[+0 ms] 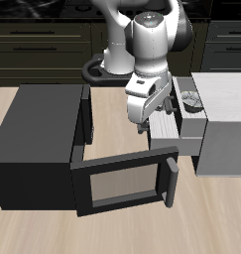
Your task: Place the bowl in the top drawer and close the top drawer
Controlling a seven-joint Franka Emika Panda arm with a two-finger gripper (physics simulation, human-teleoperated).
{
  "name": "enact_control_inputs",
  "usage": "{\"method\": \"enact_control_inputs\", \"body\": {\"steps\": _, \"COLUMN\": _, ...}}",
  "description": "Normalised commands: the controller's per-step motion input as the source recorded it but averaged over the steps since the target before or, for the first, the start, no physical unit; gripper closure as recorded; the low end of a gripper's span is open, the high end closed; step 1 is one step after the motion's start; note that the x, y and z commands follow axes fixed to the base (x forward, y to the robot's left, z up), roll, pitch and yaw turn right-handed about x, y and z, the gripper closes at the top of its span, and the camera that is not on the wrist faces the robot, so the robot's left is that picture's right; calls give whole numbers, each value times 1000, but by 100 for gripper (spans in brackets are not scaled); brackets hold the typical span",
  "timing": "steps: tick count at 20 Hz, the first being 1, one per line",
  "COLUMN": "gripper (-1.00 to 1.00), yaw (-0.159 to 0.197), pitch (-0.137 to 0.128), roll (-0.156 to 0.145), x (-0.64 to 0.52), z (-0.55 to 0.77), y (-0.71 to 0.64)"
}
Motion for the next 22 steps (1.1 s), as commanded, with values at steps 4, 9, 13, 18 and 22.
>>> {"method": "enact_control_inputs", "body": {"steps": 4, "gripper": -100, "yaw": 11, "pitch": -26, "roll": 58, "x": -4, "z": -184, "y": 309}}
{"method": "enact_control_inputs", "body": {"steps": 9, "gripper": -100, "yaw": -10, "pitch": -16, "roll": 74, "x": -47, "z": -118, "y": 383}}
{"method": "enact_control_inputs", "body": {"steps": 13, "gripper": -100, "yaw": 33, "pitch": -72, "roll": 135, "x": -67, "z": -207, "y": 494}}
{"method": "enact_control_inputs", "body": {"steps": 18, "gripper": -100, "yaw": 16, "pitch": -62, "roll": 109, "x": 19, "z": -216, "y": 307}}
{"method": "enact_control_inputs", "body": {"steps": 22, "gripper": -100, "yaw": -44, "pitch": -52, "roll": 67, "x": 38, "z": -14, "y": 272}}
